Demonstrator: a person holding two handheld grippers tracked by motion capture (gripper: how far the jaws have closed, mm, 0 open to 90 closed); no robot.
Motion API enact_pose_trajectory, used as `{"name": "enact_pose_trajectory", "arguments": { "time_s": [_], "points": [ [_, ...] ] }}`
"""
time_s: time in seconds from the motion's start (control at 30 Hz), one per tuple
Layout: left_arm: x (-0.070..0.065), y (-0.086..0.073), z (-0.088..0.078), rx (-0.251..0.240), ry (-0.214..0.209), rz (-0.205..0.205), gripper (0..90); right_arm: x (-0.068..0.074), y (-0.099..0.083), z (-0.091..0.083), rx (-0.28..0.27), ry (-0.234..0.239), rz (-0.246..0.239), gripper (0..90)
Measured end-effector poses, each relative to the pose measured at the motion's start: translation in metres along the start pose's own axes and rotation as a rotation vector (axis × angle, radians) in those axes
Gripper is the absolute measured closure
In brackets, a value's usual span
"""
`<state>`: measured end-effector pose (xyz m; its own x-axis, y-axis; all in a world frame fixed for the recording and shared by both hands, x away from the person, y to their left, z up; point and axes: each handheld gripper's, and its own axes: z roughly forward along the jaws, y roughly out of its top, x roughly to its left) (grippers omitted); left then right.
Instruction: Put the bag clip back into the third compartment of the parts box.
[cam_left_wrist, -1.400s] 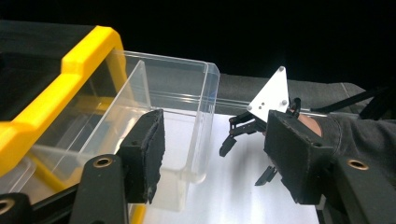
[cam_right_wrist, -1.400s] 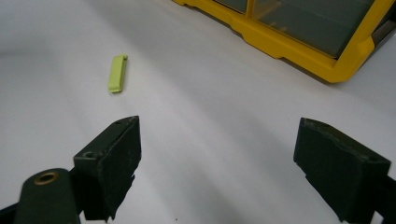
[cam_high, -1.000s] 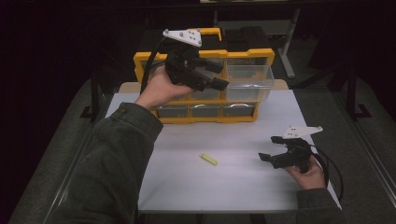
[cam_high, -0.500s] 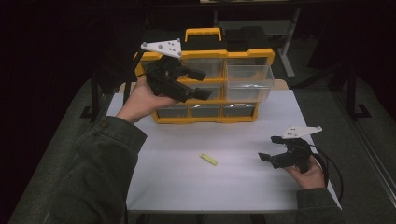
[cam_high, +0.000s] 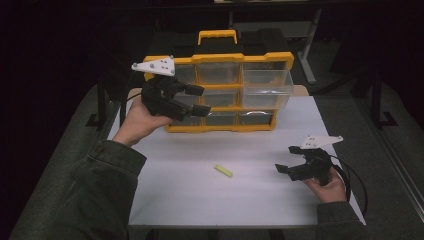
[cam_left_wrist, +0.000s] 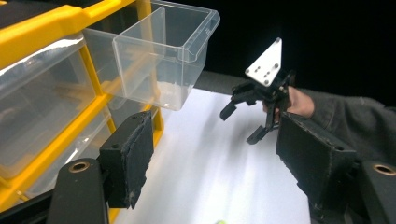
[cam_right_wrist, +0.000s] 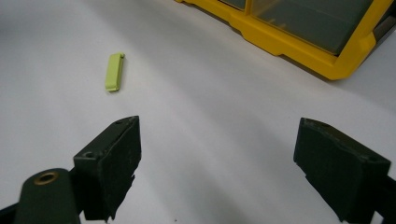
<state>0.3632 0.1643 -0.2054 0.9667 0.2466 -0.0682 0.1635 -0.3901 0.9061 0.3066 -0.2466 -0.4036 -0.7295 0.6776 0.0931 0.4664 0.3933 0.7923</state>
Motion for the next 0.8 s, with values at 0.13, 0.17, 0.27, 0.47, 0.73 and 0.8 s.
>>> {"name": "enact_pose_trajectory", "arguments": {
  "time_s": [0.13, 0.17, 0.27, 0.47, 0.73, 0.8],
  "points": [
    [0.001, -0.008, -0.003, -0.001, 0.018, -0.010, 26.3, 0.000, 0.000, 0.000, 0.003, 0.001, 0.004, 13.9],
    [0.001, -0.010, -0.003, -0.006, 0.023, -0.012, 26.2, 0.000, 0.000, 0.001, 0.005, 0.001, 0.002, 13.9],
    [0.002, -0.017, -0.006, -0.009, 0.040, -0.026, 25.3, 0.000, 0.000, 0.001, 0.011, 0.002, -0.003, 13.9],
    [0.001, -0.031, -0.009, -0.013, 0.057, -0.048, 23.0, 0.000, -0.001, 0.003, 0.024, 0.004, 0.000, 13.9],
    [-0.004, -0.046, -0.015, -0.018, 0.102, -0.056, 22.9, 0.001, -0.002, 0.003, 0.024, 0.004, -0.005, 13.9],
    [-0.005, -0.049, -0.017, -0.019, 0.115, -0.058, 22.9, 0.001, -0.002, 0.004, 0.024, 0.005, -0.005, 13.9]
  ]
}}
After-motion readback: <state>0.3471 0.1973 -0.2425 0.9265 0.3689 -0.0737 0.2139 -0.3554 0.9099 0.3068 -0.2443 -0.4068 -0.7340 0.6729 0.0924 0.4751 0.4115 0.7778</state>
